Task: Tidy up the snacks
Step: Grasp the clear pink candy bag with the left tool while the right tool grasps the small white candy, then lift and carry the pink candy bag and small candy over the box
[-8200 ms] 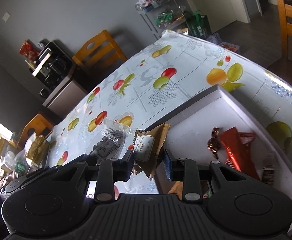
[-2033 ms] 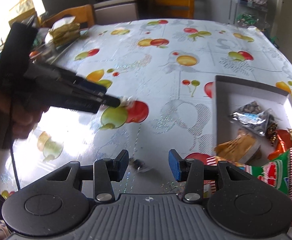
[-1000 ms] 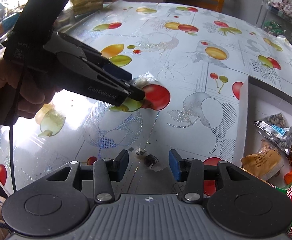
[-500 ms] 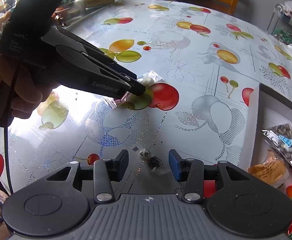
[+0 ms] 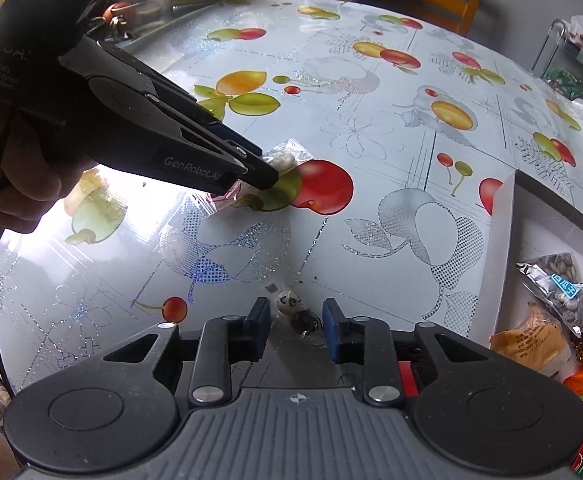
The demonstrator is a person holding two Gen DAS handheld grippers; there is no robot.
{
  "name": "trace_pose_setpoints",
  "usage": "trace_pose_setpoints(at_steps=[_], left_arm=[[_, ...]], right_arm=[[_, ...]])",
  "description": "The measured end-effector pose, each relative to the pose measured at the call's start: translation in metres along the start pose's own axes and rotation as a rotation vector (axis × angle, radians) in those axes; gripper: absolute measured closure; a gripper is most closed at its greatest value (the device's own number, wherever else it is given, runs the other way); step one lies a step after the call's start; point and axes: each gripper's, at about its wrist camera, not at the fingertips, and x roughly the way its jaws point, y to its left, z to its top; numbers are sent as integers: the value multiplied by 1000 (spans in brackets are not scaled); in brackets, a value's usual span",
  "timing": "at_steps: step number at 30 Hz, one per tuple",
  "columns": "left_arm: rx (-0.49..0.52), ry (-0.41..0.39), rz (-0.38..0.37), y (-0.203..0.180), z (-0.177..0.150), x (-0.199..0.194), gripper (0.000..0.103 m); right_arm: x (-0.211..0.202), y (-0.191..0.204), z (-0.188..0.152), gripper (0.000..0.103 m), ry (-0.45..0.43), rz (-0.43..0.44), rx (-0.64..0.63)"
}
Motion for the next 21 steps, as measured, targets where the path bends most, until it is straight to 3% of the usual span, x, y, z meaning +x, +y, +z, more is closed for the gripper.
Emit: trace_pose_setpoints(at_steps=[12,21], left_arm=[[10,-5,-15,-6,1,-4,90],[22,-21,-23,-11,5,-9,91]], right_arm=[[-6,-1,0,77,-14,-5,35],[-18,-16,7,78,-53,-9,141]])
